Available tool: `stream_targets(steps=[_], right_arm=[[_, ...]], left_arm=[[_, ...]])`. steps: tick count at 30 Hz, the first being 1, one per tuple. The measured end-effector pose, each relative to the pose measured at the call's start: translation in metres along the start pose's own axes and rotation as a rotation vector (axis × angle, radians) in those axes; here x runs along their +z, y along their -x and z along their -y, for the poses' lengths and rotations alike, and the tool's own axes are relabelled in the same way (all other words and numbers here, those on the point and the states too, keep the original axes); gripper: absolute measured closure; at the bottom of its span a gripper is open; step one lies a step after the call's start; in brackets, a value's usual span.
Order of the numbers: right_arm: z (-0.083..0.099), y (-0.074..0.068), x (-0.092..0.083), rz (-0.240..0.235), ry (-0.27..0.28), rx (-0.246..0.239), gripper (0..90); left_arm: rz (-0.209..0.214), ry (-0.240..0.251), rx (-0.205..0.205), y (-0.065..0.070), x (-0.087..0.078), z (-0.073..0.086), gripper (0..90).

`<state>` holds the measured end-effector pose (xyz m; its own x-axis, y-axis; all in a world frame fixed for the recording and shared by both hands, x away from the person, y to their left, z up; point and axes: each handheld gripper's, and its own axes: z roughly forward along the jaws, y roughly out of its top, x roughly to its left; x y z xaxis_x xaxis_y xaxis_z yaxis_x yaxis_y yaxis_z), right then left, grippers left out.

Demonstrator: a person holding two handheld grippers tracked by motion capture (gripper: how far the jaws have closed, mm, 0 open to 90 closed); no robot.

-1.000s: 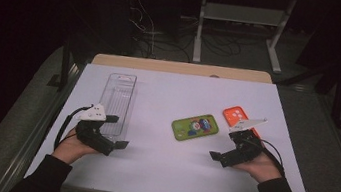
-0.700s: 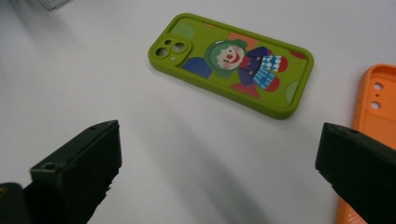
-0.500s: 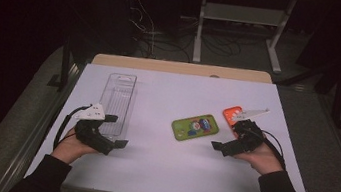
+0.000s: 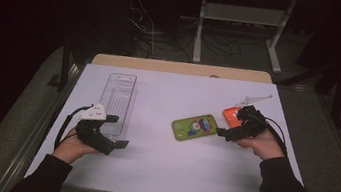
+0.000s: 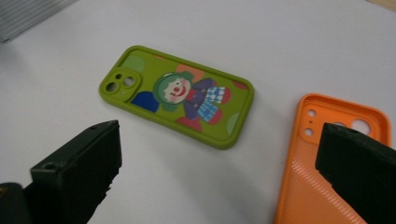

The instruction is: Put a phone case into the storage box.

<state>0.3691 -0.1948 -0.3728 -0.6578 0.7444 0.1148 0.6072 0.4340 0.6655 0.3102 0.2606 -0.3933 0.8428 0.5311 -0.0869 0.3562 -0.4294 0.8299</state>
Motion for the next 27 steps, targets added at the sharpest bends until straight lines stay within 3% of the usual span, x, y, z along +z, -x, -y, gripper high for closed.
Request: stream_targets(steps=[7,13,15,27], right_arm=[[-0.006,0.014,0.002,0.038,0.005,0.017,0.0],[-0.010,0.028,0.005,0.093,0.001,0.056,0.0],[-0.011,0.035,0.009,0.133,-0.003,0.062,0.0],[-0.005,0.057,0.028,0.242,-0.057,0.113,0.0]], left_arm=[[-0.002,0.008,-0.017,0.000,0.000,0.000,0.1],[-0.001,0.013,-0.011,0.001,0.001,0.000,0.1],[-0.001,0.014,-0.008,0.001,0.001,-0.001,0.1],[-0.002,0.013,-0.013,0.001,0.000,-0.001,0.1]])
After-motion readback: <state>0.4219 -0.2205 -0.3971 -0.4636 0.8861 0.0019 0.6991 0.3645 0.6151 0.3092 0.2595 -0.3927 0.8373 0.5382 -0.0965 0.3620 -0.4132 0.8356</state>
